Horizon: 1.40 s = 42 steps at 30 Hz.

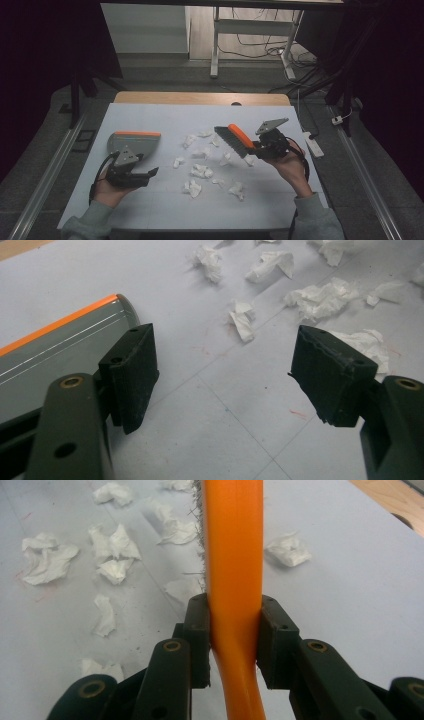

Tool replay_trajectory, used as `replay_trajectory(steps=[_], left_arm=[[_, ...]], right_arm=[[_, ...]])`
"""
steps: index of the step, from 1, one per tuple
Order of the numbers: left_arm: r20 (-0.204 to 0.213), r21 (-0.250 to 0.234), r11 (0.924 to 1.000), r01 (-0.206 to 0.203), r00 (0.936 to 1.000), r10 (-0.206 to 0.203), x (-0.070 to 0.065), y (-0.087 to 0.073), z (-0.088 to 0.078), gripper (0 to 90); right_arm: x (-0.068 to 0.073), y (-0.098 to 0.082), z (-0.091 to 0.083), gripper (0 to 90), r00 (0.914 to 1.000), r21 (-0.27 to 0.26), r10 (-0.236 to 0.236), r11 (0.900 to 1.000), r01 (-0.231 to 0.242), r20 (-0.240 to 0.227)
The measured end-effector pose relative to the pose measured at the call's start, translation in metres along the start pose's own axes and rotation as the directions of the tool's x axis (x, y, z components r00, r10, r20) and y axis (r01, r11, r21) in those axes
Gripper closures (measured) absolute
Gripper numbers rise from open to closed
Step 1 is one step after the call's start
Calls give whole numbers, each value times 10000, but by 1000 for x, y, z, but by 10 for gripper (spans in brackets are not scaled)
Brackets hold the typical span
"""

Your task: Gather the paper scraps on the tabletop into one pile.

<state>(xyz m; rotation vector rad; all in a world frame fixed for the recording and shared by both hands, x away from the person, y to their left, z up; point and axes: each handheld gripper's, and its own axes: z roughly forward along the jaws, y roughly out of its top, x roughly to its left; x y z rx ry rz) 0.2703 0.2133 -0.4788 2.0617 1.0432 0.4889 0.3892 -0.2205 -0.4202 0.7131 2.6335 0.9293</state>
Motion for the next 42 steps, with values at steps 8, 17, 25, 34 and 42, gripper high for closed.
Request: replay_trajectory(steps=[8, 17, 25, 34, 42], left_arm=[[139, -26, 9999, 167, 9998, -166, 3, -6, 1, 268], [220, 90, 9998, 168, 9996, -170, 3, -11, 5, 269], [248, 144, 9998, 103, 9996, -107, 3, -14, 5, 270], [254, 125, 9999, 115, 9996, -118, 3, -16, 5, 272], [236, 79, 9999, 81, 9997, -83, 3, -17, 4, 281]], right_arm=[[-16, -12, -10, 700, 9949, 60, 776, 9969, -781, 644], [-44, -27, -9, 701, 9538, 799, 2282, 9656, -2474, 1954], [-44, -31, 4, 700, 9326, 2109, 2734, 9224, -3237, 2357], [-15, -12, 26, 701, 9589, 2729, 2558, 9203, -2804, 1226], [4, 6, 28, 700, 9769, 1677, 2134, 9635, -2087, -101]])
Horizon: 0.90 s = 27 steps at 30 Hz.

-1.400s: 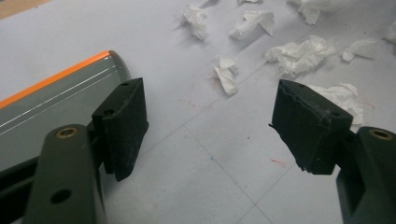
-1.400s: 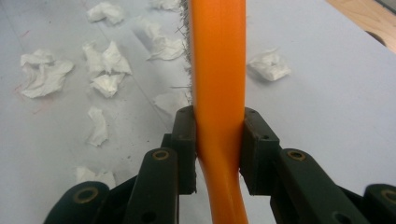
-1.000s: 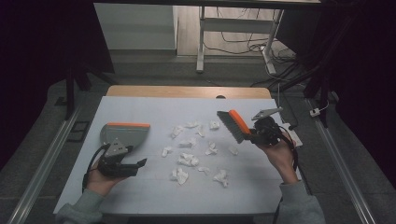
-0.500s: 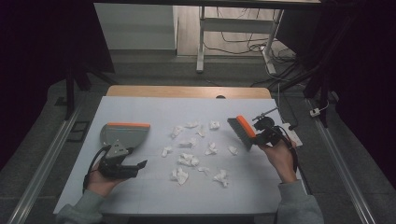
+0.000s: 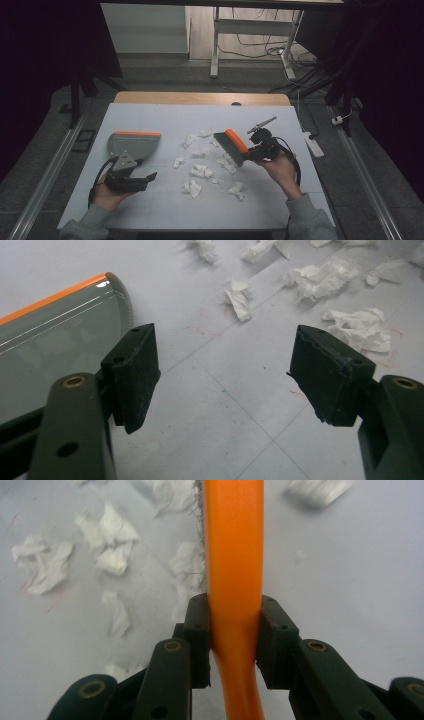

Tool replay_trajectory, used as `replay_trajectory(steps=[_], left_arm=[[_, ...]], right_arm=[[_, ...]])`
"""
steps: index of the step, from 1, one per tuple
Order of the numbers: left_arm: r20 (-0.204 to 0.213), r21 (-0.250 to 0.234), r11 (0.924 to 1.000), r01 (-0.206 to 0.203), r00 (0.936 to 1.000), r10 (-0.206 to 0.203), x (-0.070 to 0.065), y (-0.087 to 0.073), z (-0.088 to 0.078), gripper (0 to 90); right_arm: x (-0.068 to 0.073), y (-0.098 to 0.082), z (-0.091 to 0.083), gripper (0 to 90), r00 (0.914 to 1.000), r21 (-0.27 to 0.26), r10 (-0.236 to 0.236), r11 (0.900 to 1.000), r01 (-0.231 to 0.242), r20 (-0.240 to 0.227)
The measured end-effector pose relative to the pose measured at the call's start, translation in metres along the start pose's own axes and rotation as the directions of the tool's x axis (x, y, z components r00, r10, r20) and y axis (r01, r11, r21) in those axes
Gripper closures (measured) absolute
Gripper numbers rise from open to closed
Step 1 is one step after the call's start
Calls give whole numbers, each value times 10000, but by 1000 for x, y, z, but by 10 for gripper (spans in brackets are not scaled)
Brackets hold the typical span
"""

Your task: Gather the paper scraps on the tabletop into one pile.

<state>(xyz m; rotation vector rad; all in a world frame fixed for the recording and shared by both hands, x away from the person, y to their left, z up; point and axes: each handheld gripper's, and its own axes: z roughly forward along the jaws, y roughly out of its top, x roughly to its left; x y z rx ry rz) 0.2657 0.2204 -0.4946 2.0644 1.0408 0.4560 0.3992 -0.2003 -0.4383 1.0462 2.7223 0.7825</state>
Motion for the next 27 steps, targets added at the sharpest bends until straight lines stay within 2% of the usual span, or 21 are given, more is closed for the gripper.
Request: replay_trajectory(steps=[2, 4, 7, 10, 11, 14, 17, 20, 24, 26, 27], left_arm=[[-23, -44, 10000, 48, 10000, -48, 1, 0, -1, 281], [-14, -64, 10000, 42, 10000, -42, 1, 0, -2, 281], [2, -56, 10000, -81, 10000, 81, 1, 4, -4, 280], [53, -62, 10000, -54, 10000, 55, 1, 5, -4, 280], [62, -4, 10000, -90, 9999, 90, 1, 5, -3, 279], [98, 58, 9998, -169, 9998, 169, -1, 5, -2, 276], [59, 2, 9998, -180, 9998, 180, 1, 4, -4, 280], [43, -59, 9999, -105, 9999, 105, 2, 3, -6, 281], [50, -5, 10000, -96, 9999, 96, 3, 1, -6, 282], [26, -43, 10000, -76, 10000, 77, 4, 0, -7, 284], [17, -57, 10000, -51, 10000, 51, 4, 0, -7, 286]], right_arm=[[-4, 0, -9, 700, 9995, -421, 53, 9991, -40, 322], [-12, -3, -16, 700, 9984, -774, 320, 9966, -283, 471], [-25, -2, -22, 700, 9944, -932, 450, 9950, -361, 953], [-42, 12, -19, 700, 9933, -1069, 667, 9927, -564, 947], [-47, 20, -15, 701, 9927, -901, 643, 9944, -552, 1020], [-56, 44, 2, 701, 9852, -145, 187, 9998, -165, 1703], [-64, 64, 21, 701, 9827, 527, -101, 9986, 4, 1849], [-72, 80, 37, 701, 9769, 1216, -315, 9926, 57, 2112], [-82, 90, 49, 701, 9696, 2006, -661, 9795, 181, 2356], [-83, 93, 53, 702, 9712, 2365, -729, 9715, 177, 2268], [-82, 94, 54, 702, 9744, 2342, -833, 9716, 329, 2087]])
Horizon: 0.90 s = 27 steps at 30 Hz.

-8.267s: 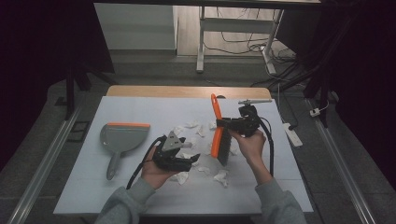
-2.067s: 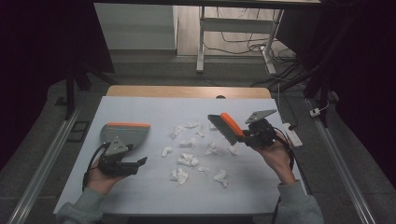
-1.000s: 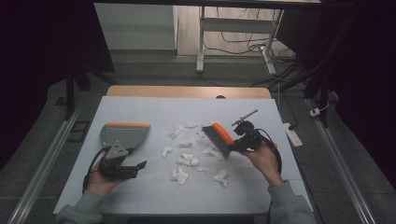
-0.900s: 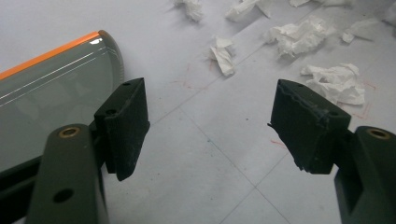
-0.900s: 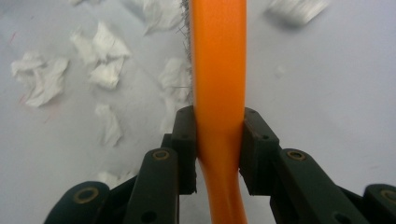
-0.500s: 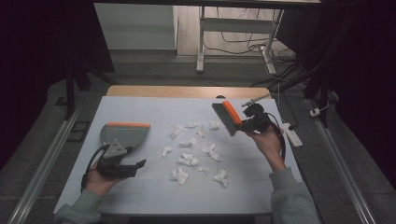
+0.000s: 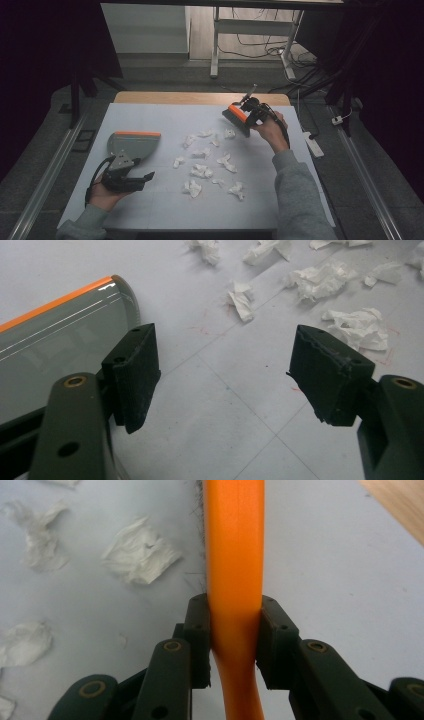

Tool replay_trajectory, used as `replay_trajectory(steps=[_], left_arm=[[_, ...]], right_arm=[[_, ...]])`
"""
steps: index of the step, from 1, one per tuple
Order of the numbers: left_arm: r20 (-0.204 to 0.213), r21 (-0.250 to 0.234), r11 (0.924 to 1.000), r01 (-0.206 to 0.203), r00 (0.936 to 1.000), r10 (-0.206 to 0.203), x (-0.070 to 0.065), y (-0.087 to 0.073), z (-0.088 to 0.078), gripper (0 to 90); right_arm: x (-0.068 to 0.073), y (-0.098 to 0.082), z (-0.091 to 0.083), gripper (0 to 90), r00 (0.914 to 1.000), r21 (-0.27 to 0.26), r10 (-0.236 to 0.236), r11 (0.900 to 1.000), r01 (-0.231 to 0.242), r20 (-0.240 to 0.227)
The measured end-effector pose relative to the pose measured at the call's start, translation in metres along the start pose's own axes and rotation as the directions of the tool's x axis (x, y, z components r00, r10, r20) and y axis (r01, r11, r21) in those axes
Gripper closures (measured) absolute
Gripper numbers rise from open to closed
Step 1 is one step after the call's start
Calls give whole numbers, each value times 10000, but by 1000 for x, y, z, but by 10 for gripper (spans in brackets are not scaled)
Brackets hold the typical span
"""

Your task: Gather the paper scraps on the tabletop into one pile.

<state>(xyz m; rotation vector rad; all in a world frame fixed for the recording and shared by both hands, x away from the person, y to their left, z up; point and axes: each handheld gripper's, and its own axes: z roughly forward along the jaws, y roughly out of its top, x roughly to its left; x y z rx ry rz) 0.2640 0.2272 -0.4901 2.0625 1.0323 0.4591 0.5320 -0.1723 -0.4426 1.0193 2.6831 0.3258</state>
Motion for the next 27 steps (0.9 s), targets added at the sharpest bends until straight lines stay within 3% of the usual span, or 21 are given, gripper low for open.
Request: replay_trajectory(steps=[3, 9, 12, 13, 14, 15, 18, 20, 27], left_arm=[[6, 1, 10000, 57, 10000, -57, 1, 0, 0, 287], [47, 52, 10000, -61, 10000, 61, -2, 0, 1, 289], [22, 14, 10000, -46, 10000, 46, -1, 0, 1, 289], [15, 7, 10000, -46, 10000, 46, -1, 0, 0, 289], [22, 3, 10000, -46, 10000, 46, -1, 0, 0, 290], [26, 11, 10000, -41, 10000, 41, -1, 0, 1, 290], [42, 47, 10000, -54, 10000, 54, -1, 0, 2, 290], [42, 56, 10000, -77, 10000, 76, -2, 0, 2, 290], [58, 57, 10000, -60, 10000, 60, -1, 0, 3, 290]], right_arm=[[8, 3, 0, 703, 9986, 265, -467, 9985, 473, -240], [31, -4, -5, 704, 9876, 512, -1342, 9890, 1386, -813], [41, -11, -11, 704, 9738, 444, -1751, 9821, 1832, -1450], [42, -14, -13, 704, 9636, 381, -1922, 9785, 2026, -1858], [44, -17, -17, 703, 9553, 198, -1827, 9811, 1924, -2324], [44, -20, -21, 703, 9493, -41, -1883, 9811, 1935, -2516], [41, -24, -35, 703, 9595, -658, -1715, 9848, 1607, -2233], [37, -25, -40, 703, 9594, -978, -1685, 9839, 1497, -2262], [33, -25, -38, 703, 9664, -1129, -1538, 9847, 1327, -2058]])
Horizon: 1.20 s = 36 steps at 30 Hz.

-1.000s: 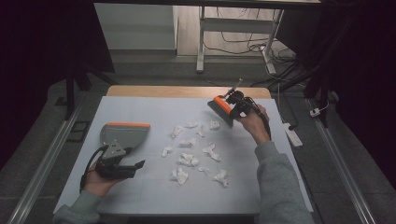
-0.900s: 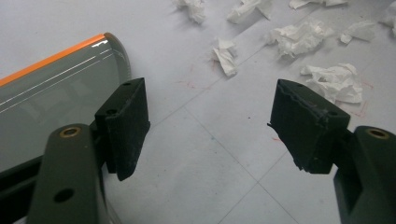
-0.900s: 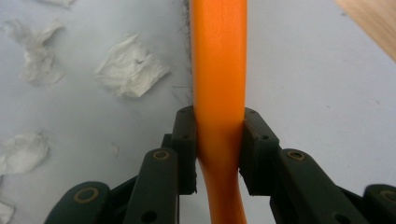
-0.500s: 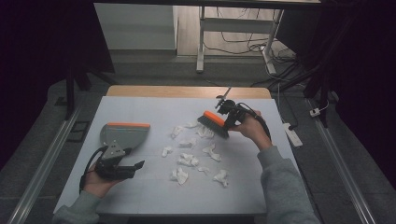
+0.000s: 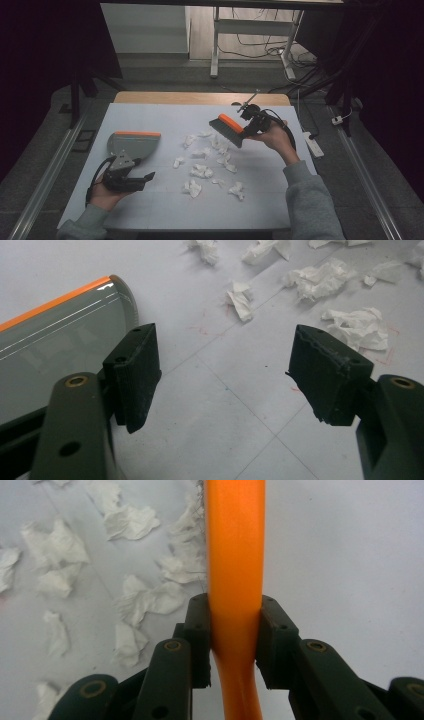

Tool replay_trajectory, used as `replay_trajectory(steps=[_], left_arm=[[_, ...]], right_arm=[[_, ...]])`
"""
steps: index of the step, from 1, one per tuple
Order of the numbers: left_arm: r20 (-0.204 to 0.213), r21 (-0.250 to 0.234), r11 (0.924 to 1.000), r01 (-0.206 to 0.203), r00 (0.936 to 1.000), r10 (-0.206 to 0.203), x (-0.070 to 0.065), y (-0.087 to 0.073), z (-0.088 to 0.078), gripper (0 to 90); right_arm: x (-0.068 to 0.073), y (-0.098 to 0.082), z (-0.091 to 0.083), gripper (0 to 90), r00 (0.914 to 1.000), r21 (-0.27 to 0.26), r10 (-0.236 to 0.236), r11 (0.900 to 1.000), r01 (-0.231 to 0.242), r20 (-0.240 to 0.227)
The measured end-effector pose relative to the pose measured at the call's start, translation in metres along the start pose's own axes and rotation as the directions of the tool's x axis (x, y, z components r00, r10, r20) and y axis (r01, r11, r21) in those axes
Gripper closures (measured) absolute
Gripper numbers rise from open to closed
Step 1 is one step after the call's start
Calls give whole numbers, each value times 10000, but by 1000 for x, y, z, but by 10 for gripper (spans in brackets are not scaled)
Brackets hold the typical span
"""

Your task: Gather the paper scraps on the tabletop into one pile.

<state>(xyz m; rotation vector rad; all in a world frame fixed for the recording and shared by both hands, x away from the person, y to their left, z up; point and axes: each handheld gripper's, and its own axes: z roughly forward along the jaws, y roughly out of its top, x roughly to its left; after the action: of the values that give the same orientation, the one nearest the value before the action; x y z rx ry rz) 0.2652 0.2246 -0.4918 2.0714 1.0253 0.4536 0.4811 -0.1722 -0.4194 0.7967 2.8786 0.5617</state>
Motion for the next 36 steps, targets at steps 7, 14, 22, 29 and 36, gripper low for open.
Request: replay_trajectory(steps=[7, 14, 22, 29, 36], left_arm=[[8, 45, 10000, -1, 10000, 1, 1, 0, 2, 290], [-9, -100, 9999, -13, 10000, 13, 1, 0, 0, 296], [12, -100, 9999, -35, 10000, 35, 1, -1, 0, 296], [55, -127, 9999, 19, 10000, -18, 2, -1, 0, 296], [51, -136, 9999, 39, 10000, -38, 2, -1, -1, 297]], right_arm=[[-2, 24, 7, 703, 9976, -182, -347, 9992, 359, 598], [-12, 58, 32, 703, 9946, 399, -814, 9961, 789, 640], [-21, 83, 58, 704, 9833, 1481, -1565, 9788, 1418, 930], [-7, 87, 64, 705, 9743, 1971, -2241, 9564, 2153, 234], [22, 73, 55, 706, 9482, 2301, -3098, 9199, 3176, -704]])
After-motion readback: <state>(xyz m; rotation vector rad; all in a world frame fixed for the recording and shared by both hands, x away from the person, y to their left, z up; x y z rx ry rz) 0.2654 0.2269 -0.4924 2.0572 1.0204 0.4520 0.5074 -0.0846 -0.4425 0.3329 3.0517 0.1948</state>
